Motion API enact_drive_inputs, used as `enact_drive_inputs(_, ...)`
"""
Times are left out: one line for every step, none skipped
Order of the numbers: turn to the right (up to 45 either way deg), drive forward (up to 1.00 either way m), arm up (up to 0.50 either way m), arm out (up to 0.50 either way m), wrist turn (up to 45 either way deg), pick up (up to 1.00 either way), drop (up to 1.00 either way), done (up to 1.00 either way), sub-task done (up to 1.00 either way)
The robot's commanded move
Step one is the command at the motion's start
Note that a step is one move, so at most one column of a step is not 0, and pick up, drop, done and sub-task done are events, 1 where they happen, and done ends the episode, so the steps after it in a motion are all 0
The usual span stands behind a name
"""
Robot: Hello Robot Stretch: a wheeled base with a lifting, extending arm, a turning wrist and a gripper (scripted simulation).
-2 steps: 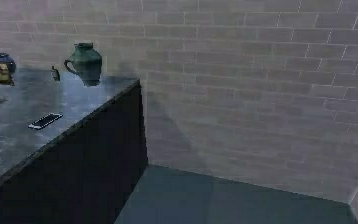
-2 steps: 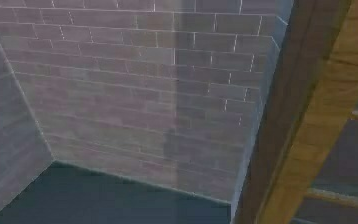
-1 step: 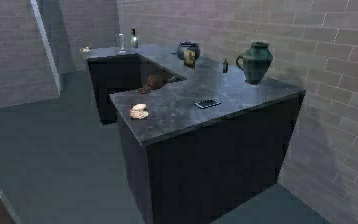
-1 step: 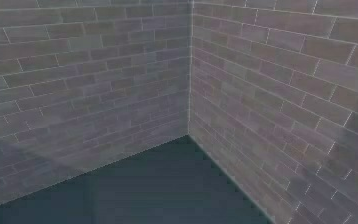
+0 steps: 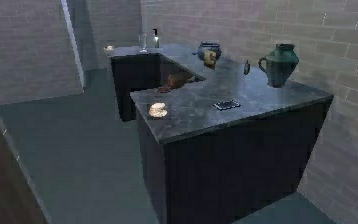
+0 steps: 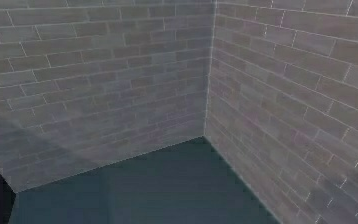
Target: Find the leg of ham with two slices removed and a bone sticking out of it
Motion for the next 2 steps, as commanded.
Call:
enact_drive_inputs(0.0, 0.45, 0.00, 0.00, 0.0, 0.00, 0.00, 0.00, 0.00)
enact_drive_inputs(0.0, 0.00, 0.00, 0.00, 0.0, 0.00, 0.00, 1.00, 0.00)
